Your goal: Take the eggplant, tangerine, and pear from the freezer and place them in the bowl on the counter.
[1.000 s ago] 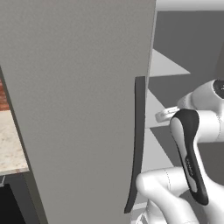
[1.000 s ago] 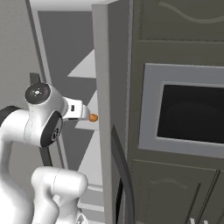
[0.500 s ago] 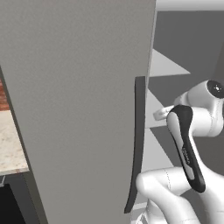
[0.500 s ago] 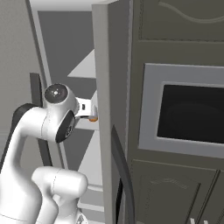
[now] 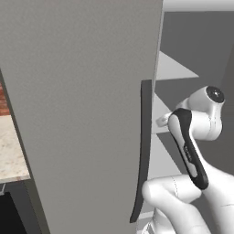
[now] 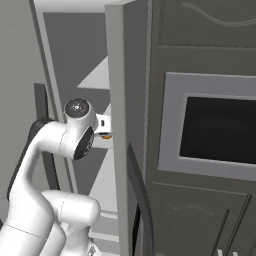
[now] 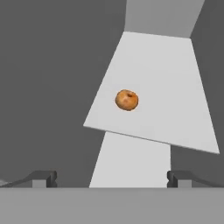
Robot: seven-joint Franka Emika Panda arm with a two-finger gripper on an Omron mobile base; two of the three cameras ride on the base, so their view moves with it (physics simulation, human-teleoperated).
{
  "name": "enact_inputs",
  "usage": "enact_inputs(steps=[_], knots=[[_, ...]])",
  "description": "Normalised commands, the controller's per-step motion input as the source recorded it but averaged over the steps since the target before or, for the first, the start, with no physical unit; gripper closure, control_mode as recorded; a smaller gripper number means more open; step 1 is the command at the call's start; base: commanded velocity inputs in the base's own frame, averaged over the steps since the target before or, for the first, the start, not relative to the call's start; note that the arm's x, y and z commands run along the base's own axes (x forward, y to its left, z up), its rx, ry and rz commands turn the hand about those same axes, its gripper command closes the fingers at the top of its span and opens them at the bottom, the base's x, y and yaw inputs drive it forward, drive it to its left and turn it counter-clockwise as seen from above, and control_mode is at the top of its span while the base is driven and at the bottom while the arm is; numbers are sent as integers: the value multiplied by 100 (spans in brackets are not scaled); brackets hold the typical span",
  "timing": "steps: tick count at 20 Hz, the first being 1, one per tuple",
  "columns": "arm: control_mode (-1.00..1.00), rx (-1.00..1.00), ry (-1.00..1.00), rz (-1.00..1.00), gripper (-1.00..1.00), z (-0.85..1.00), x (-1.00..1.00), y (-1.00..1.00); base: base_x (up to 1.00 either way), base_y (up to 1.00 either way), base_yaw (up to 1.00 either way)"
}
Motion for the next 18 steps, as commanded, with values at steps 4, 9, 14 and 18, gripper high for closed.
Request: enact_inputs(steps=[4,9,14,18], knots=[[-100,0,4,4,-100,-28,55,0,0,0,0],[-100,0,7,4,-100,-24,57,-2,0,0,0],[-100,0,7,5,-100,-18,43,-5,0,0,0],[-100,0,2,4,-100,-13,37,0,0,0,0]])
